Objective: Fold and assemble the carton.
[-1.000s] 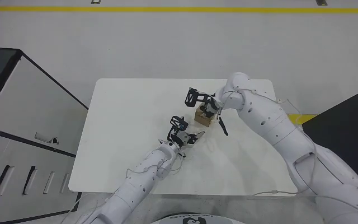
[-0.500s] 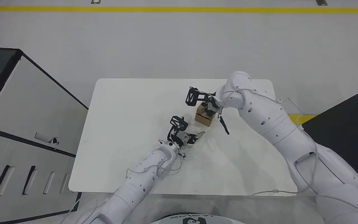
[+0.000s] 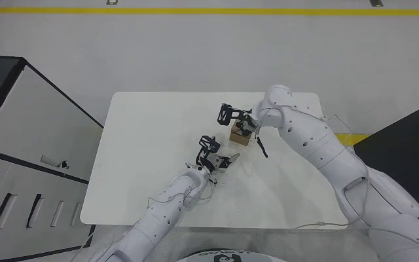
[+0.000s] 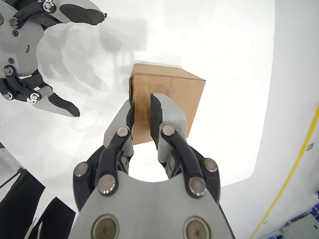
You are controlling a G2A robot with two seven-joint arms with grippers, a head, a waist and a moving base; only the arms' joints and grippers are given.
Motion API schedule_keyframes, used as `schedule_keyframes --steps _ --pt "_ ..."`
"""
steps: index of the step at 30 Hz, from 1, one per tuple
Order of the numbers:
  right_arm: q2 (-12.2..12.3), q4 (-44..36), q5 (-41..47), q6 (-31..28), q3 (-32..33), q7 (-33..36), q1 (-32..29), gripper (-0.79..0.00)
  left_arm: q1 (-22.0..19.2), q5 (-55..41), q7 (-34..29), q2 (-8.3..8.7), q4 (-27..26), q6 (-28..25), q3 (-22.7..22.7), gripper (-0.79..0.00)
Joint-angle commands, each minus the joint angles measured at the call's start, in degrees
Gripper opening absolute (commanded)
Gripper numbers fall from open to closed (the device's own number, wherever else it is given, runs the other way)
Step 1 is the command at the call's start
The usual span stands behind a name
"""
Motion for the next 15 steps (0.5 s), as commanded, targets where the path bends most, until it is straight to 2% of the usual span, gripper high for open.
schedule_keyframes --steps 1,4,9,15 --pt "-0.06 0.2 -0.03 -0.04 -0.07 -0.13 0.05 -0.696 0.0 0.0 0.0 0.0 0.0 0.0 0.0 0.0" --pt "-0.18 0.58 0.13 -0.18 -0.23 -0.2 0.07 -0.733 0.0 0.0 0.0 0.0 0.0 0.0 0.0 0.0" --pt "-0.41 1.82 2.24 -0.33 -0.15 -0.1 0.08 -0.622 0.0 0.0 0.0 0.0 0.0 0.0 0.0 0.0" --pt "-0.47 3.26 5.32 0.35 0.9 -0.29 0.39 -0.631 0.0 0.0 0.0 0.0 0.0 0.0 0.0 0.0"
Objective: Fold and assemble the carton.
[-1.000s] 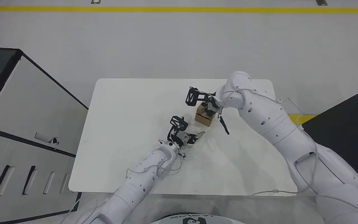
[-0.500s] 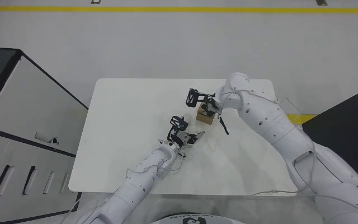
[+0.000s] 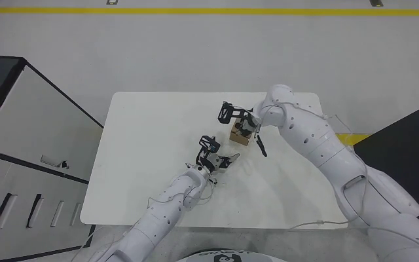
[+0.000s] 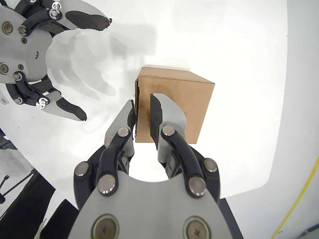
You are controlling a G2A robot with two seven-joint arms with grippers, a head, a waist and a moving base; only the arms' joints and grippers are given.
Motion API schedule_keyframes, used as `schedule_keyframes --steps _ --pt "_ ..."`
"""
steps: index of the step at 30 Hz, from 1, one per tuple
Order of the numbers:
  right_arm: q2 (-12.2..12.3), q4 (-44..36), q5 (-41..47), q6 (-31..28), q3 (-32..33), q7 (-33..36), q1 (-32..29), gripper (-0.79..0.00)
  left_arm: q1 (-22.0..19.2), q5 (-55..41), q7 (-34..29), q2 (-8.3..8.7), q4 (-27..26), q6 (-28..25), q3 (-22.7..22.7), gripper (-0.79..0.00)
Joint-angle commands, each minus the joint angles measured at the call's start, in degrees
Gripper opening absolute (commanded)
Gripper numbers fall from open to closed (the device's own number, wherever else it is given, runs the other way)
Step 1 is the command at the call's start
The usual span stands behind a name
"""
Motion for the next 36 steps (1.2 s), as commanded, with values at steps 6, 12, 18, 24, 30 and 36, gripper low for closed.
schedule_keyframes --steps 6,12,18,24,30,36 --pt "0.06 2.48 5.61 1.48 1.78 0.1 -0.14 -0.702 0.0 0.0 0.0 0.0 0.0 0.0 0.0 0.0" --pt "-0.01 5.83 10.73 2.71 3.23 0.01 0.15 -0.785 0.0 0.0 0.0 0.0 0.0 0.0 0.0 0.0" --pt "-0.03 7.14 12.6 3.49 3.75 -0.19 0.17 -0.785 0.0 0.0 0.0 0.0 0.0 0.0 0.0 0.0" --pt "-0.15 8.31 14.07 3.47 3.47 0.75 -0.13 -0.785 0.0 0.0 0.0 0.0 0.0 0.0 0.0 0.0" --pt "-0.37 8.87 14.27 3.75 2.99 0.91 0.02 -0.785 0.0 0.0 0.0 0.0 0.0 0.0 0.0 0.0" --pt "-0.49 9.29 14.17 3.91 2.65 0.83 0.08 -0.785 0.0 0.0 0.0 0.0 0.0 0.0 0.0 0.0"
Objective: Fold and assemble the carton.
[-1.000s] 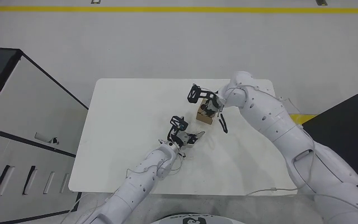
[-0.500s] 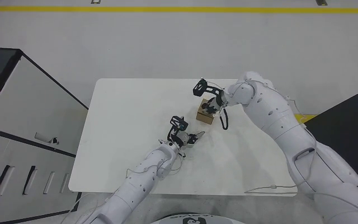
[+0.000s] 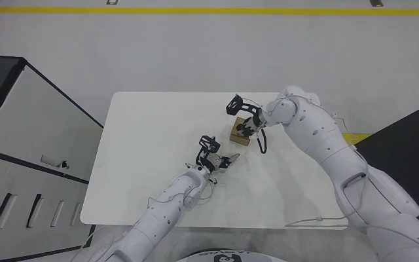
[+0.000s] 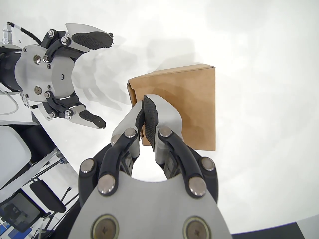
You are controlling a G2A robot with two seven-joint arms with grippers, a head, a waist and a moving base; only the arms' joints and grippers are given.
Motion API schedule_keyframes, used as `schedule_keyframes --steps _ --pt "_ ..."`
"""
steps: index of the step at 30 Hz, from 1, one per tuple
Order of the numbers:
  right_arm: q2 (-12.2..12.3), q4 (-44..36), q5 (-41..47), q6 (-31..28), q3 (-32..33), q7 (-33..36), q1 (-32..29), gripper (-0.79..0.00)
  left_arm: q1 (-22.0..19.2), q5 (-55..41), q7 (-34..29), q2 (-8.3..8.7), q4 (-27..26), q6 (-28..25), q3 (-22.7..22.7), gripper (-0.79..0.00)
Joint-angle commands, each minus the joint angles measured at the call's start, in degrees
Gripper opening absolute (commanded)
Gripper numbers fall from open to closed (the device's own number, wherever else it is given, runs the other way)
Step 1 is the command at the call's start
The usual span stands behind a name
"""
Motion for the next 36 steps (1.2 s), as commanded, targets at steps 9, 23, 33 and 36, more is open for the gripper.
schedule_keyframes --steps 9,23,33,36 --pt "-0.18 0.28 -0.01 0.17 -0.42 0.01 0.14 -0.785 0.0 0.0 0.0 0.0 0.0 0.0 0.0 0.0" --pt "-0.38 0.68 0.41 0.7 -0.81 0.31 0.18 -0.785 0.0 0.0 0.0 0.0 0.0 0.0 0.0 0.0" --pt "-0.46 1.03 0.71 0.84 -0.93 0.45 0.24 -0.785 0.0 0.0 0.0 0.0 0.0 0.0 0.0 0.0" --pt "-0.4 1.19 0.9 0.92 -0.63 -0.13 0.31 -0.785 0.0 0.0 0.0 0.0 0.0 0.0 0.0 0.0"
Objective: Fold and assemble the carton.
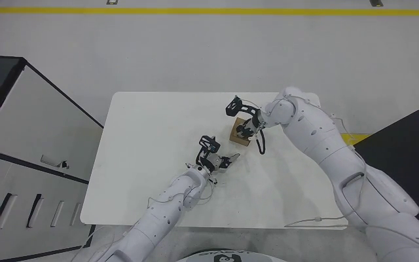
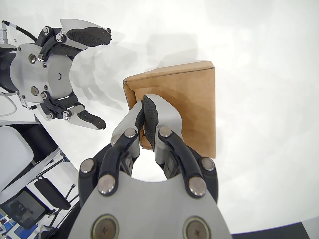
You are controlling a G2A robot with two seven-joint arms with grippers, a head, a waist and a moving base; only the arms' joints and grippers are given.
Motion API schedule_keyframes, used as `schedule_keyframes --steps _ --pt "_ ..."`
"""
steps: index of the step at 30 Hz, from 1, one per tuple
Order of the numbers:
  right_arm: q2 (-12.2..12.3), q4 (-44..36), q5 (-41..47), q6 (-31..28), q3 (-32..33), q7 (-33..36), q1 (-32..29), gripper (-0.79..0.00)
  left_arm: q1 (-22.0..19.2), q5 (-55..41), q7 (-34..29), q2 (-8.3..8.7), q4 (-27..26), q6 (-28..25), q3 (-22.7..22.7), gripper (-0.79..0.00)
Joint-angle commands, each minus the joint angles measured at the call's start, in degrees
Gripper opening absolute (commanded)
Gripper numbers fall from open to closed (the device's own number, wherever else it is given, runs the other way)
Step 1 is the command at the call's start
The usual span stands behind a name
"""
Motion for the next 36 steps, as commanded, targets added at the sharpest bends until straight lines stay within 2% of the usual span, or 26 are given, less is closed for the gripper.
schedule_keyframes --steps 1,2,3,5,7,10,11,12,15,21,26,36 --pt "0.13 0.2 0.54 -0.15 0.55 -0.69 0.06 -0.708 0.0 0.0 0.0 0.0 0.0 0.0 0.0 0.0" --pt "0.2 0.24 0.6 -0.22 0.75 -0.85 0.12 -0.533 0.0 0.0 0.0 0.0 0.0 0.0 0.0 0.0" --pt "0.31 0.24 0.8 -0.41 1.1 -1.18 0.16 -0.437 0.0 0.0 0.0 0.0 0.0 0.0 0.0 0.0" --pt "0.6 0.23 1.61 -0.98 1.91 -1.55 0.08 -0.388 0.0 0.0 0.0 0.0 0.0 0.0 0.0 0.0" --pt "0.96 0.12 2.54 -1.64 2.83 -1.87 -0.08 -0.292 0.0 0.0 0.0 0.0 0.0 0.0 0.0 0.0" --pt "1.58 -0.13 4.23 -2.33 4.44 -2.03 -0.38 -0.234 0.0 0.0 0.0 0.0 0.0 0.0 0.0 0.0" --pt "1.82 -0.16 5.0 -2.5 5.12 -2.16 -0.51 -0.182 0.0 0.0 0.0 0.0 0.0 0.0 0.0 0.0" --pt "2.1 0.01 5.75 -2.48 5.92 -2.44 -0.63 -0.095 0.0 0.0 0.0 0.0 0.0 0.0 0.0 0.0" --pt "3.0 1.59 8.89 -2.38 8.82 -3.72 -1.18 0.0 0.0 0.0 0.0 0.0 0.0 0.0 0.0 0.0" --pt "4.31 4.49 15.46 -2.89 13.21 -5.16 -2.61 0.0 0.0 0.0 0.0 0.0 0.0 0.0 0.0 0.0" --pt "4.27 7.73 20.24 -3.14 13.78 -4.44 -3.58 0.0 0.0 0.0 0.0 0.0 0.0 0.0 0.0 0.0" --pt "3.11 12.87 20.42 -4.22 11.71 -6.86 -2.45 0.0 0.0 0.0 0.0 0.0 0.0 0.0 0.0 0.0"
